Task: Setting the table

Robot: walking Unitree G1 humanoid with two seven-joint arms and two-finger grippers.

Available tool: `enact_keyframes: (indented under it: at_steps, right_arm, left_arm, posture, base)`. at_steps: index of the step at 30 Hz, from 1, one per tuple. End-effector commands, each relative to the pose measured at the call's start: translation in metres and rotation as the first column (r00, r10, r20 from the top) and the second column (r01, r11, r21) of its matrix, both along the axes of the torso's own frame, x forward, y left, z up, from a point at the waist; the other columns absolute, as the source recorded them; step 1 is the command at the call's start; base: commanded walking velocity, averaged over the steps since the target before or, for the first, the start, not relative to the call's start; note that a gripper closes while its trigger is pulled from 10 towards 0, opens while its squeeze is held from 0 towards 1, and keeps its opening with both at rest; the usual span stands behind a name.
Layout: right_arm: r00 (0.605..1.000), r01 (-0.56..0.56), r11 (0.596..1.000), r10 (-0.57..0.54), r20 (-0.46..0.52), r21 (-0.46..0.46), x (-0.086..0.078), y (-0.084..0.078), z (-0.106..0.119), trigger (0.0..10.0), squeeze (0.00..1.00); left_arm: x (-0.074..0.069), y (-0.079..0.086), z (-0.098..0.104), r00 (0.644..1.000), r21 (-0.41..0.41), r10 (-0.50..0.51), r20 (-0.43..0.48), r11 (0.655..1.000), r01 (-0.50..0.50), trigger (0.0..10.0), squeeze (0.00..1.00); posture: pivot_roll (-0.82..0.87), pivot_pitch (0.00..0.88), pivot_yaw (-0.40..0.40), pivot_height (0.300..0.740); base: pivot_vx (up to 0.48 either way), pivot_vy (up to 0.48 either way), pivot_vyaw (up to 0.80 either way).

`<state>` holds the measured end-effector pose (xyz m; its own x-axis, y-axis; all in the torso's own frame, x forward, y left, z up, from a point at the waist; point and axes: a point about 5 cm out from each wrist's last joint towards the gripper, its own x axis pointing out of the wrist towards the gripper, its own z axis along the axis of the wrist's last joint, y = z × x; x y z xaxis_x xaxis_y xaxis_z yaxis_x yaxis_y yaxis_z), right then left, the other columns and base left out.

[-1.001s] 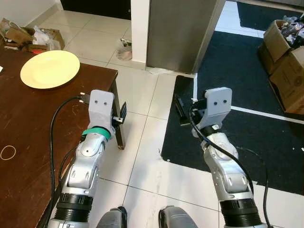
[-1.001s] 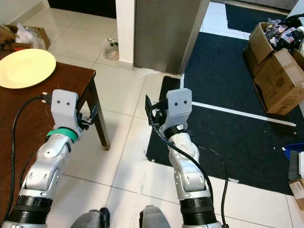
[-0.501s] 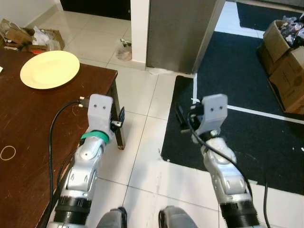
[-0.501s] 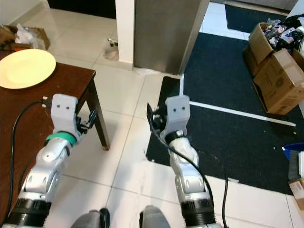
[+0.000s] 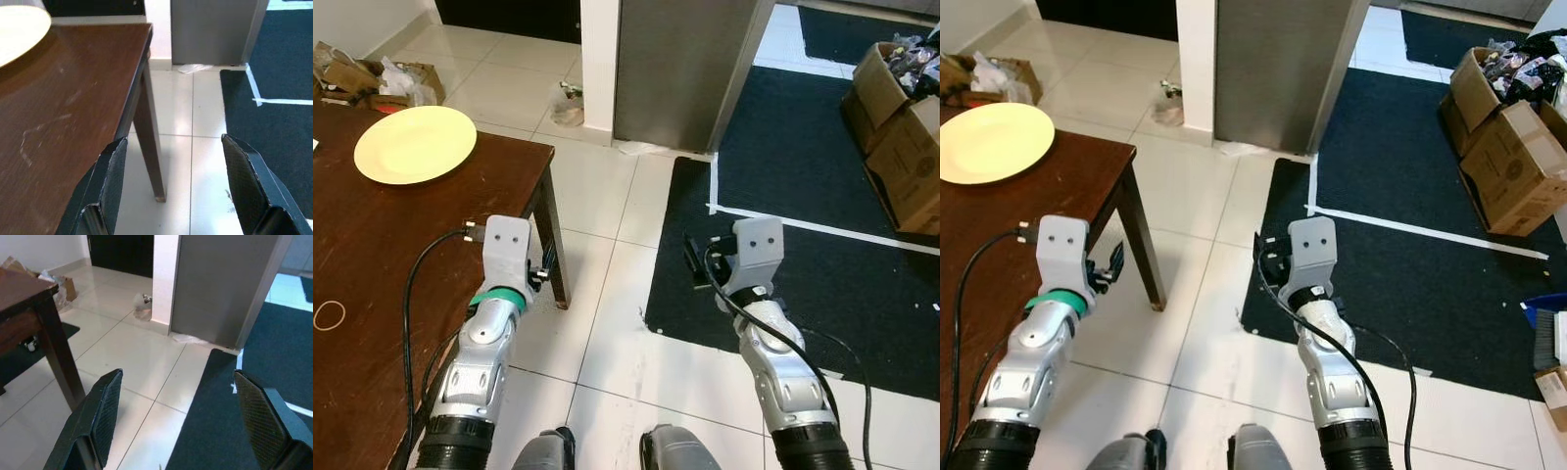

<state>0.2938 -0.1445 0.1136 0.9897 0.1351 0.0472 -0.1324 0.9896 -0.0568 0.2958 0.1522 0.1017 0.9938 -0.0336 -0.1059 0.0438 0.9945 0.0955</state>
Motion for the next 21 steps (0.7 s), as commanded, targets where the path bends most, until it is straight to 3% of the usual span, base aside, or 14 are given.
enact_keyframes:
  at_steps: [1,18,21]
  right_arm:
    - [1.000,0.013,1.000,-0.013,-0.001,0.010,-0.0001,-0.0015,-0.0013,10.0,0.00]
    - [1.000,0.024,1.000,-0.024,-0.015,0.012,0.0000,-0.0034,-0.0047,10.0,0.00]
    - [0.999,0.025,0.999,-0.024,-0.038,0.021,-0.0001,-0.0030,-0.0075,10.0,0.00]
  left_arm:
    - [-0.0015,-0.0004,-0.0035,1.000,0.014,-0.008,-0.012,1.000,0.008,10.0,0.00]
    - [0.0001,-0.0031,-0.0040,1.000,0.012,-0.013,-0.011,1.000,0.013,10.0,0.00]
    - [0.0001,-0.0030,-0.0042,1.000,0.012,-0.012,-0.012,1.000,0.012,10.0,0.00]
  posture:
    - [-0.18,0.000,0.033,0.740]
    - [-0.18,0.000,0.031,0.740]
    - [-0.18,0.000,0.032,0.740]
  base:
    - [0.000,0.000,0.00]
    - [0.000,0.000,0.00]
    - [0.000,0.000,-0.63]
